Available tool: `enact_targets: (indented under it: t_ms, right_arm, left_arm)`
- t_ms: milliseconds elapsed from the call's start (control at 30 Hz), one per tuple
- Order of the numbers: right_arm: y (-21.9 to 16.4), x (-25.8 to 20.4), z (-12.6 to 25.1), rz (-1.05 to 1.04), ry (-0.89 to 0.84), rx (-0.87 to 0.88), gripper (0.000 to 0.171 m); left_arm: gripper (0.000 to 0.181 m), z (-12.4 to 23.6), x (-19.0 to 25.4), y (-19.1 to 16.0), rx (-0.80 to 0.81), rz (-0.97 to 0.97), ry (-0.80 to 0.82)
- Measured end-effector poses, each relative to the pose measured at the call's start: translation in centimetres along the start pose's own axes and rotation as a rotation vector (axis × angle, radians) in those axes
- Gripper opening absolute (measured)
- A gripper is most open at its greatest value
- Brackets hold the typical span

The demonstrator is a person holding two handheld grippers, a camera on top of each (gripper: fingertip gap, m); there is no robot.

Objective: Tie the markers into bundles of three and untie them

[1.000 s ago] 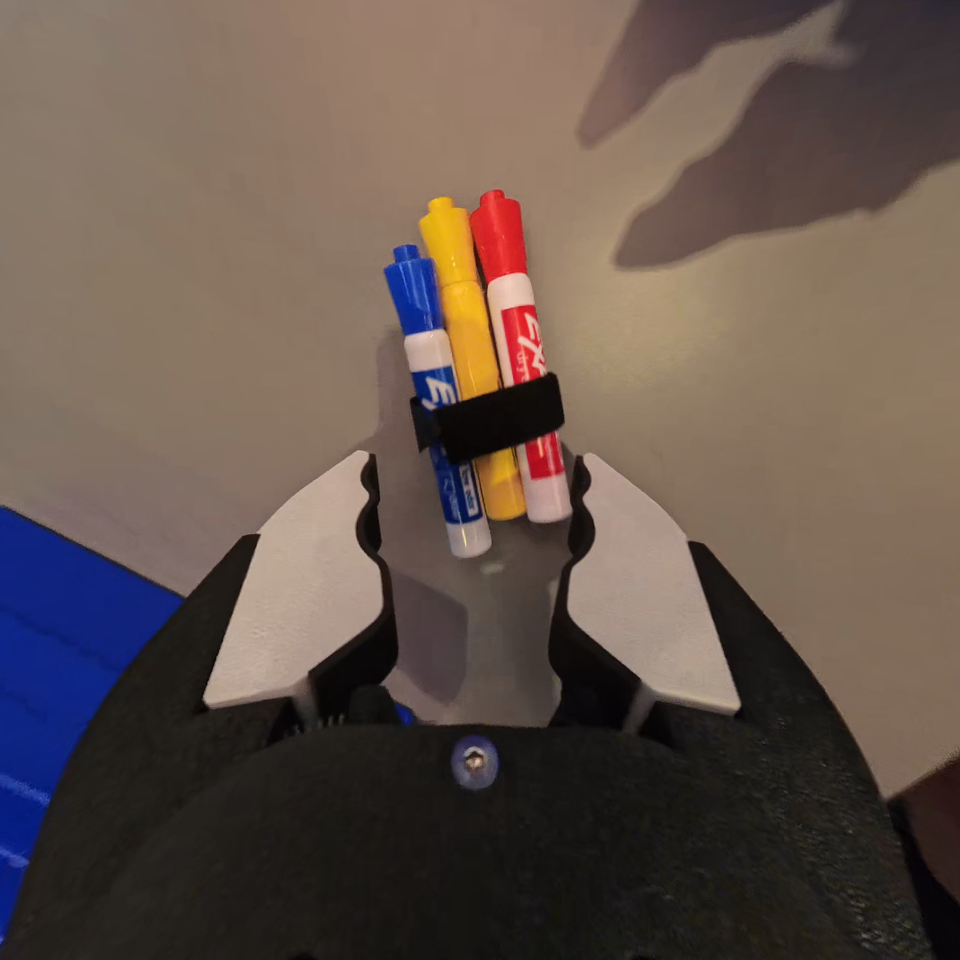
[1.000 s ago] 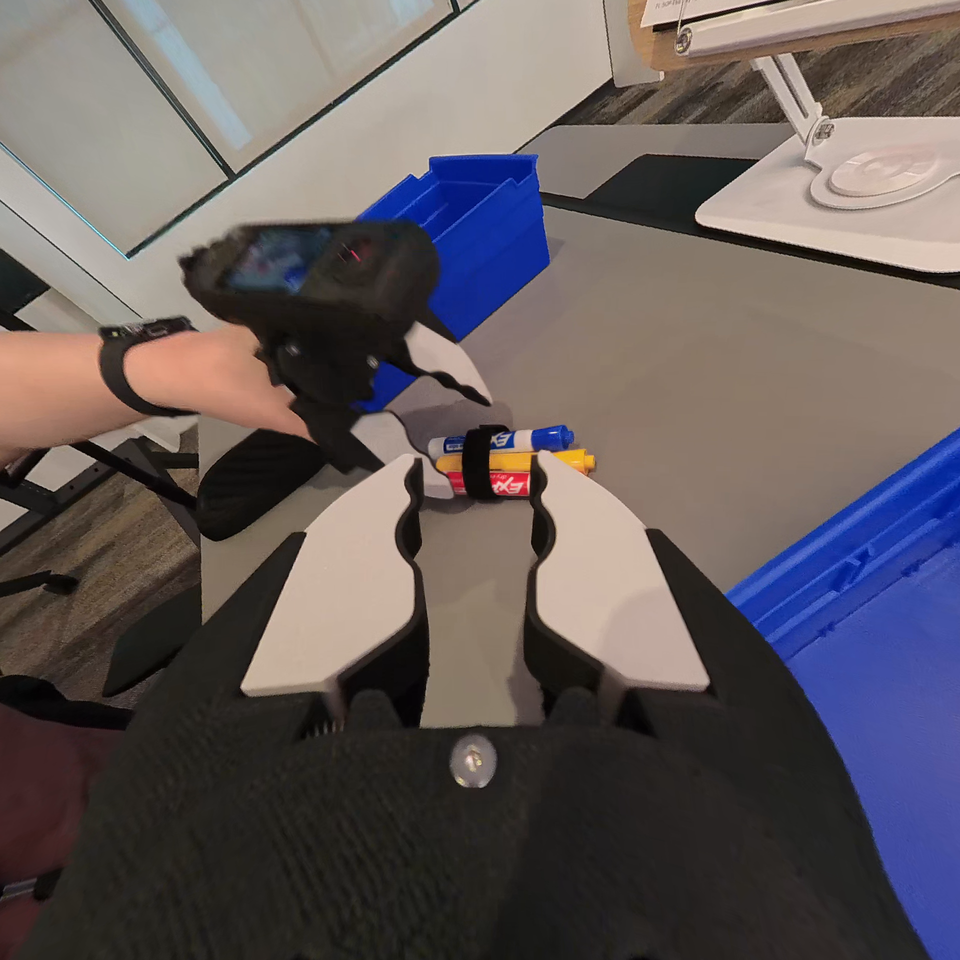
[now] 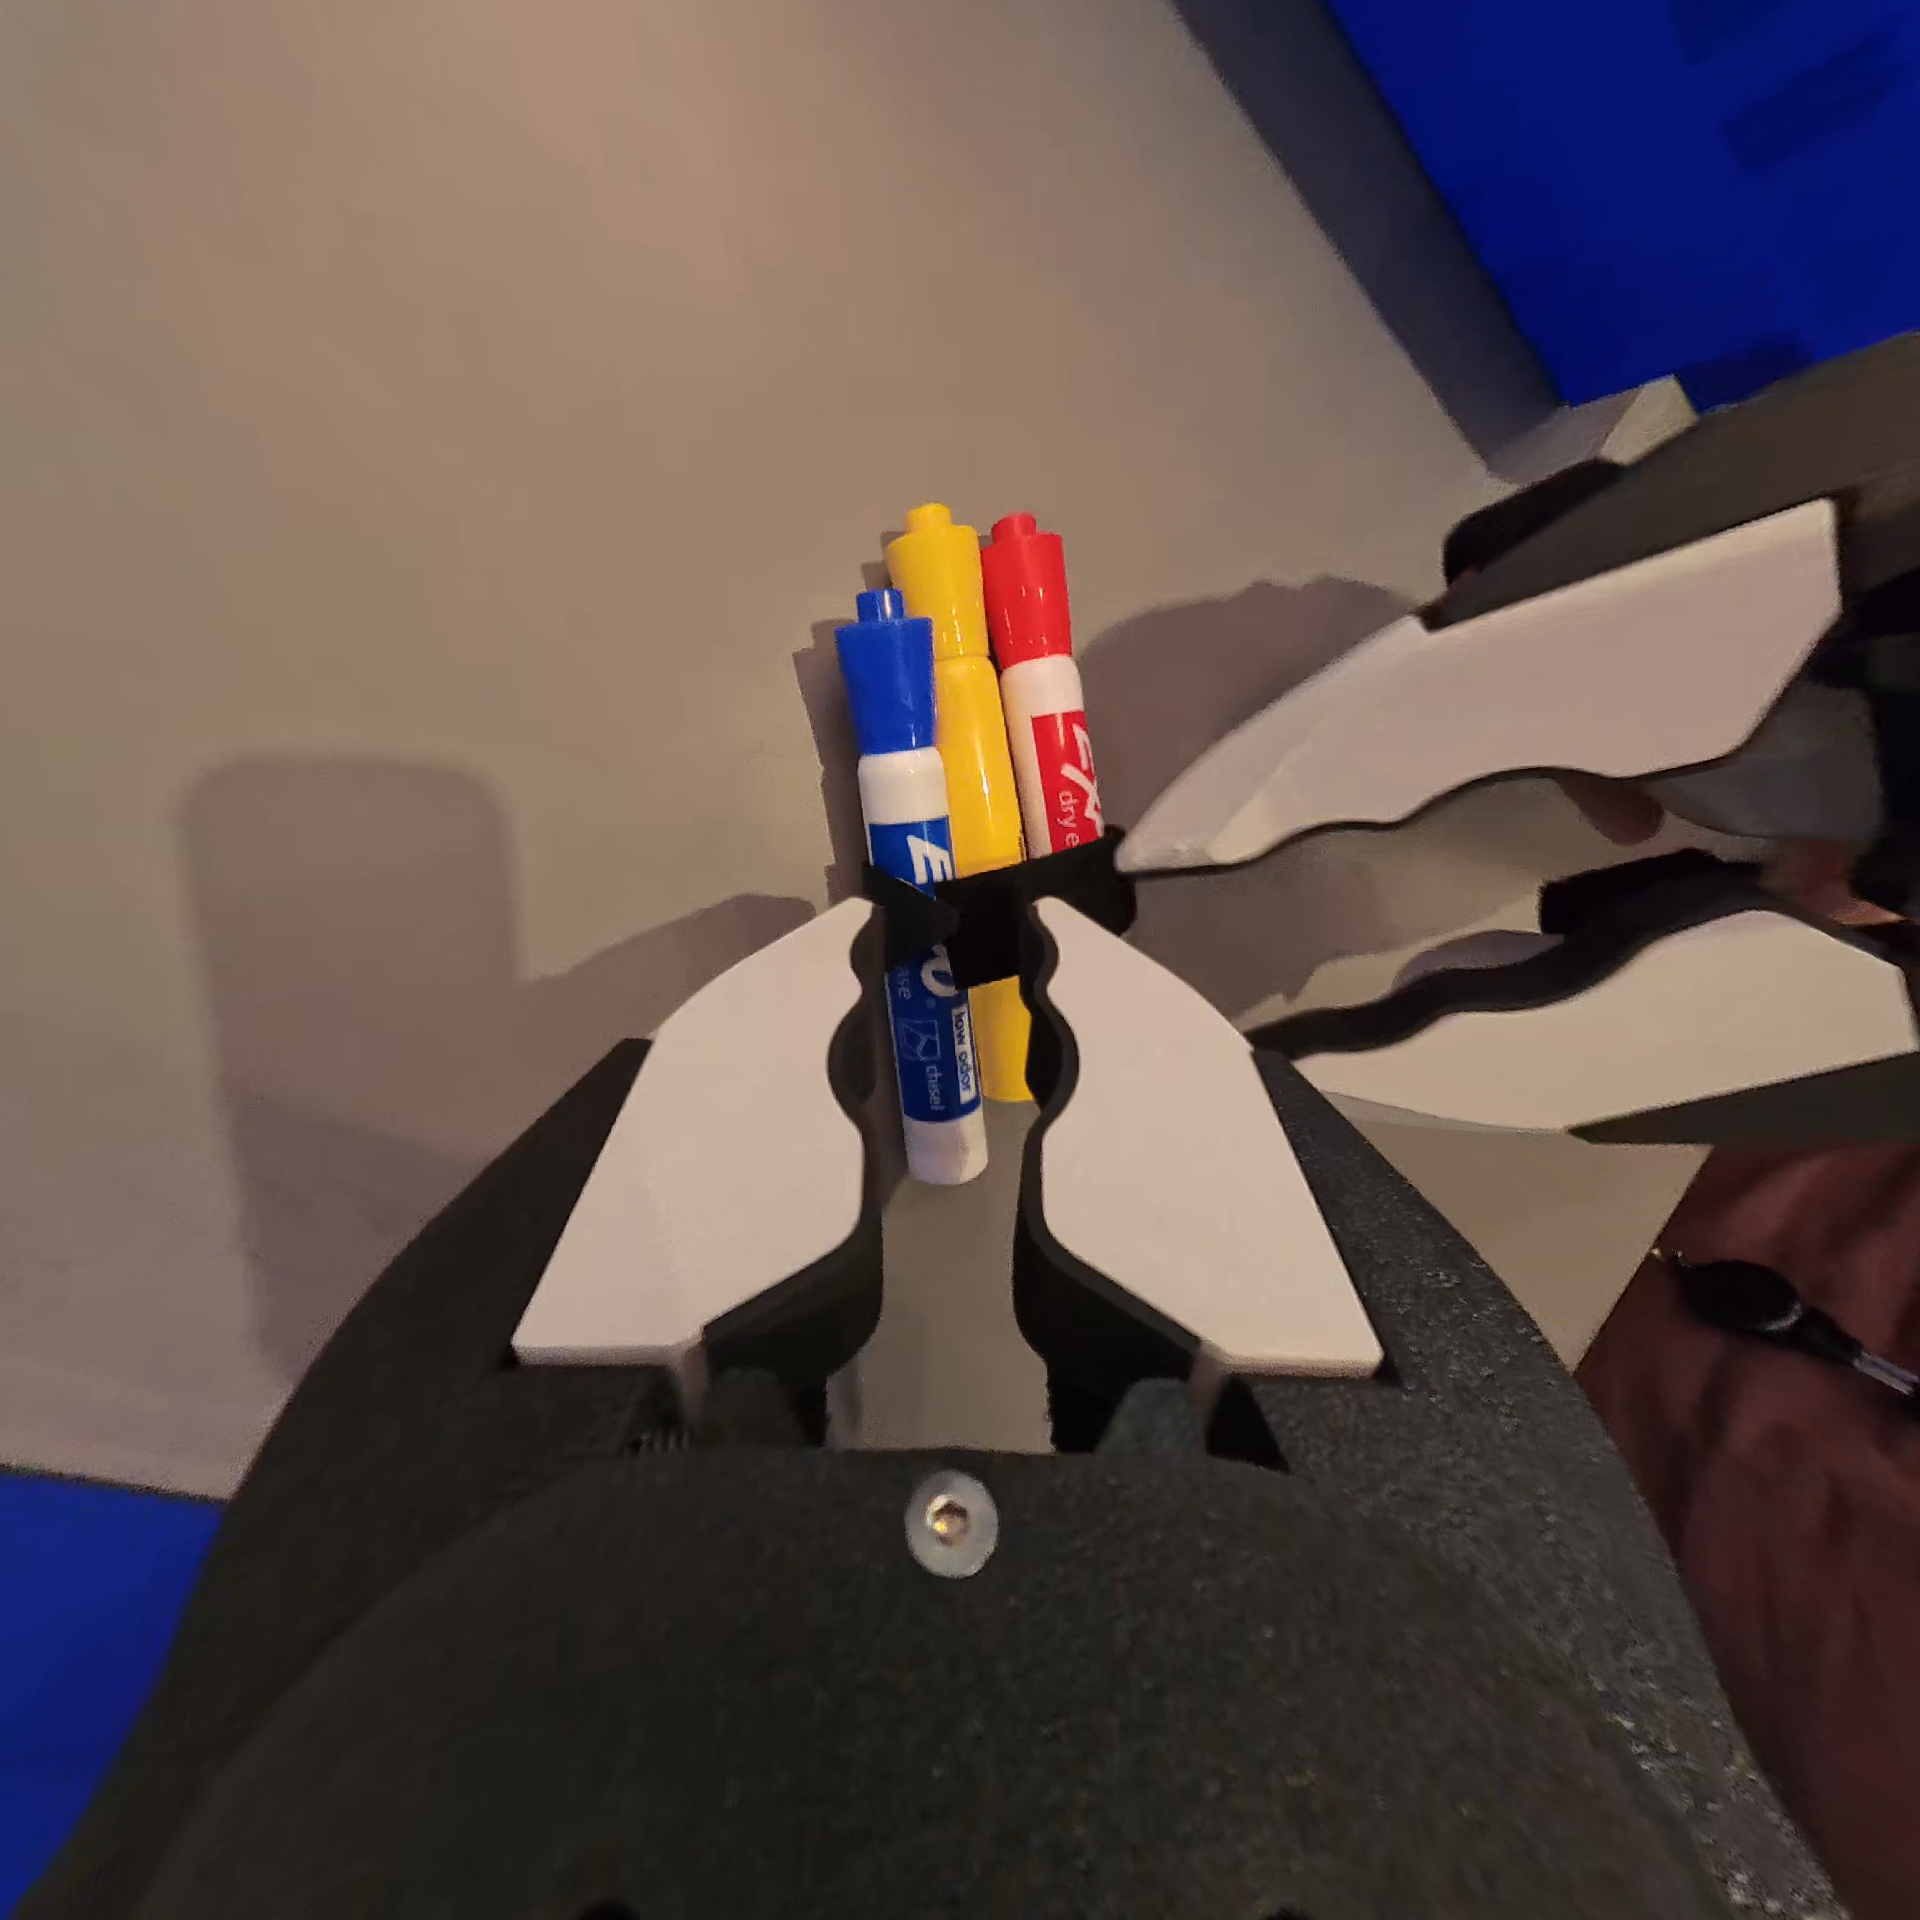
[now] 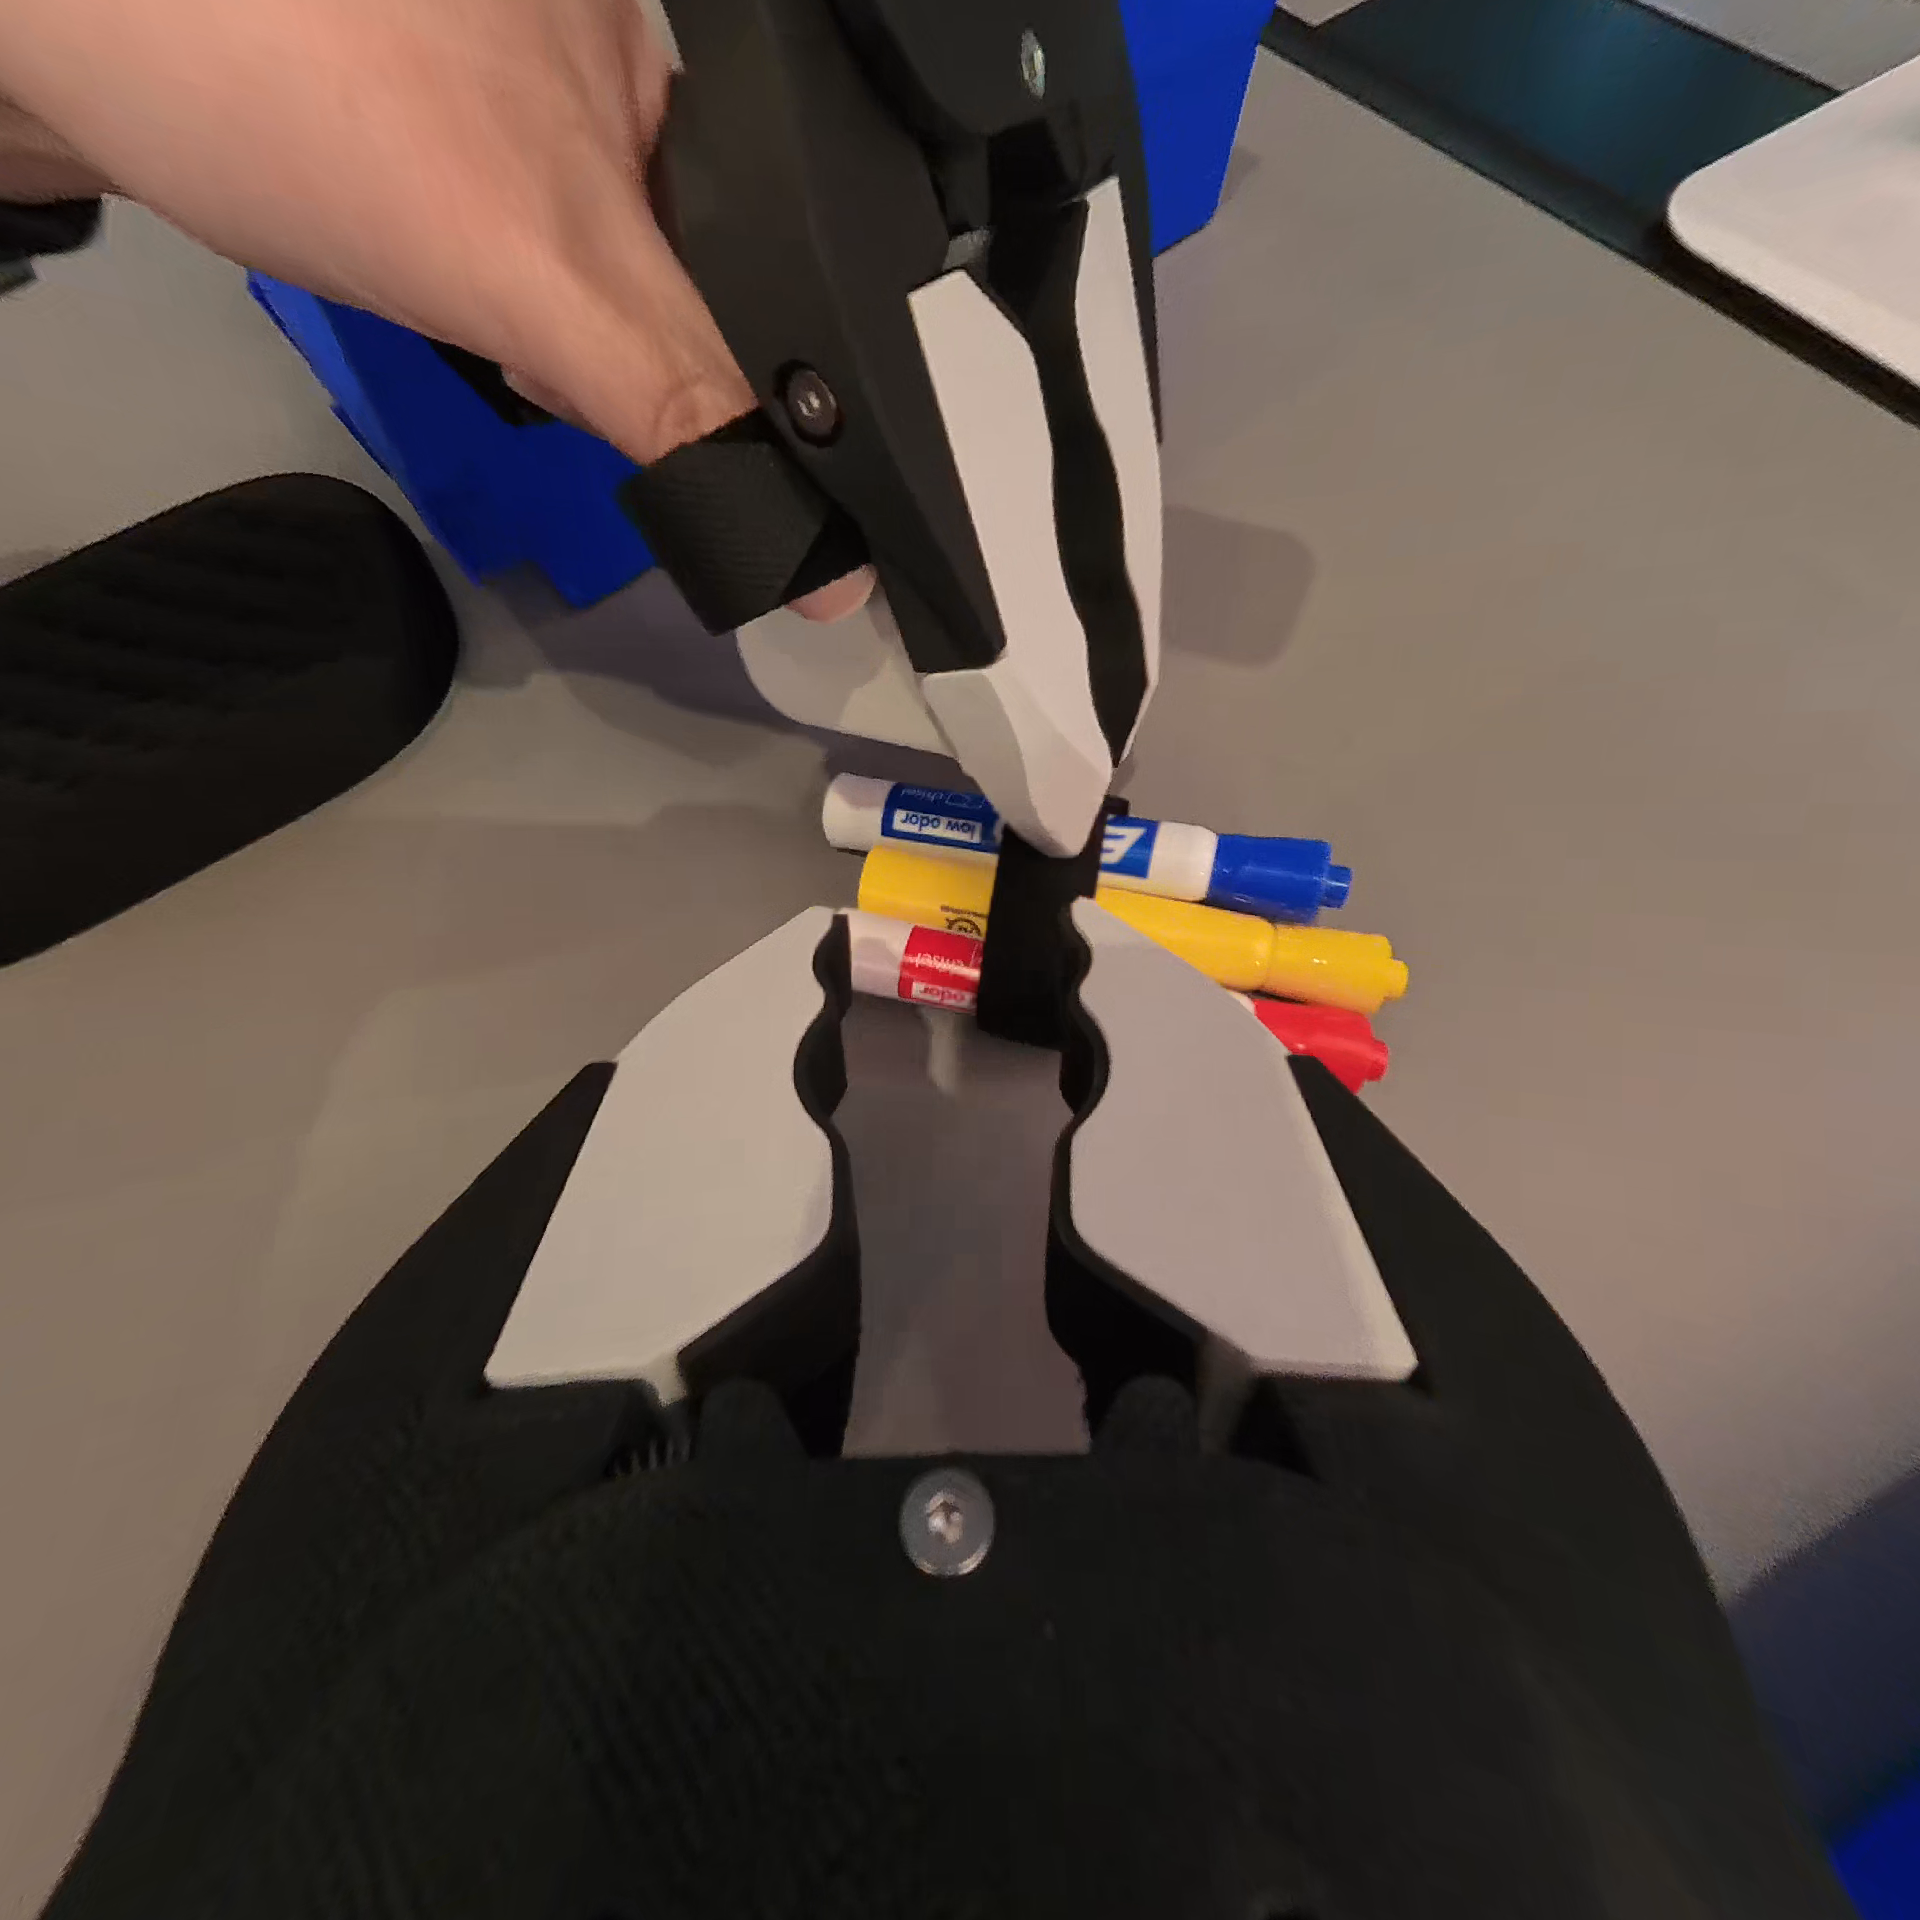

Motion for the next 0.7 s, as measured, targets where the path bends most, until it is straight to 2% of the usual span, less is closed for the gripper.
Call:
enact_targets:
  t_ms: [267,400,700]
  right_arm:
    - [-1.0,1.4,-2.6,-0.047,-0.058,-0.090,0.033]
    - [-1.2,1.8,-2.5,-0.045,-0.068,-0.092,0.024]
    - [-1.8,2.3,-2.4,-0.041,-0.067,-0.098,0.021]
  left_arm:
    - [0.015,-0.8,-0.7,-1.0,-0.041,-0.023,0.008]
    - [0.009,-0.9,-0.7,-0.8,-0.037,-0.054,0.020]
    - [0.002,-0.9,-0.8,-0.7,-0.030,-0.081,0.021]
Point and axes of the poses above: each gripper's, where its closed fingertips meet, z back along the fingers, y out of its top, x = y × z across the jaws, the point moved 1 cm from there along z, back along the fingers, and after that the axes turned 2 degrees about -z, right-handed, at the moved point
